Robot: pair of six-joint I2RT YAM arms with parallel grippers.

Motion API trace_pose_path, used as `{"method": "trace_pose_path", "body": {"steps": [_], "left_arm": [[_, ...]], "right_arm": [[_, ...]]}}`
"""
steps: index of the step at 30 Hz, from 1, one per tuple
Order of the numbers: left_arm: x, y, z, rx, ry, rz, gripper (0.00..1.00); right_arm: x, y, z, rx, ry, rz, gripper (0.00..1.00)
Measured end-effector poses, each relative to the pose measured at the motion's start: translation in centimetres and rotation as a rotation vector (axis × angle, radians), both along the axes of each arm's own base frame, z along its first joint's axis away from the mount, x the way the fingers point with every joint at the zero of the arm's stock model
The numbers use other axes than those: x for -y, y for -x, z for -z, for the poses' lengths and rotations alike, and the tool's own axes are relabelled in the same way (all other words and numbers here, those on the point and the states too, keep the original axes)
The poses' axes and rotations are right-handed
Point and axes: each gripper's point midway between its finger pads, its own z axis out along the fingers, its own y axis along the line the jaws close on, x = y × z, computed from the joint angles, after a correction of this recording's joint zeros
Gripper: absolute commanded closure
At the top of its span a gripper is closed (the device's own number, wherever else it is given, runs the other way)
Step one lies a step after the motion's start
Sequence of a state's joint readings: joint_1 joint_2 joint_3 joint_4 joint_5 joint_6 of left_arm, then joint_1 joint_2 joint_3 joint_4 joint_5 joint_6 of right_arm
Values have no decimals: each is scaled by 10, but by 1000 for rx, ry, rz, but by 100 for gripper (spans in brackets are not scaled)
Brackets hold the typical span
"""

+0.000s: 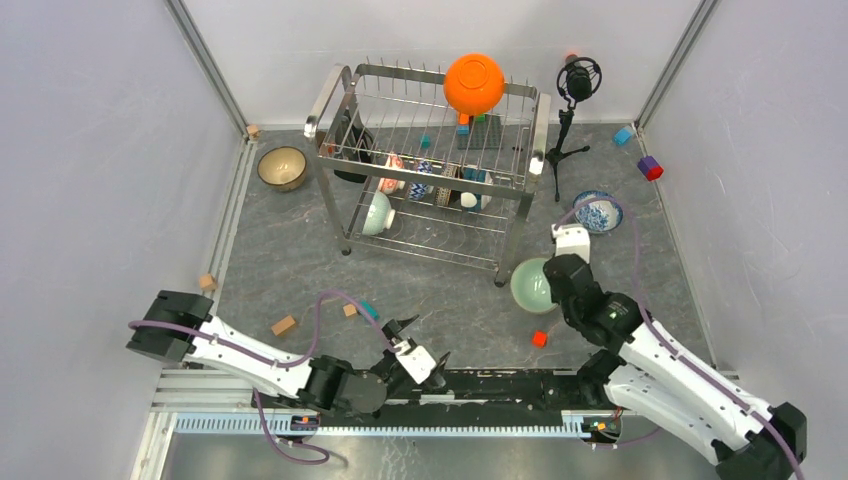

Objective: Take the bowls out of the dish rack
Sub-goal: Place the bowl with the bowl.

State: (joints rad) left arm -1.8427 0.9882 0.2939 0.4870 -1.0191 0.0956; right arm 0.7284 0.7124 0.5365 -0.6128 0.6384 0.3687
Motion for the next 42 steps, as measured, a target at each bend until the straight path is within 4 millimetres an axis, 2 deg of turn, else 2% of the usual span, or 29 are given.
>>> {"method": "trace_pose_path", "body": {"steps": [6, 12, 16, 23, 28, 31, 33, 37, 42], "left_arm": [[-6, -10, 12, -46, 59, -146, 0], [-14, -16, 19, -164, 206, -275, 0], [-18, -18, 29, -253, 309, -350, 0], [-20, -18, 45, -353, 403, -486, 0], [-9, -14, 45, -367, 398, -580, 0], [2, -10, 46, -327, 329, -621, 0], [9, -5, 46, -293, 278, -632, 0], [7, 7, 44, -178, 140, -598, 0], [4, 12, 30, -102, 82, -559, 0]], "right_arm": [[48, -21, -4, 52, -53, 249, 100], [78, -26, 17, 66, -236, 468, 100], [83, -28, 25, 89, -340, 554, 100], [97, -35, 20, 169, -462, 689, 100], [105, -28, 42, 161, -505, 770, 100], [109, -23, 57, 122, -533, 808, 100], [109, -23, 60, 110, -550, 821, 100], [107, -30, 54, 111, -574, 812, 100], [106, -53, 22, 169, -613, 781, 100]]}}
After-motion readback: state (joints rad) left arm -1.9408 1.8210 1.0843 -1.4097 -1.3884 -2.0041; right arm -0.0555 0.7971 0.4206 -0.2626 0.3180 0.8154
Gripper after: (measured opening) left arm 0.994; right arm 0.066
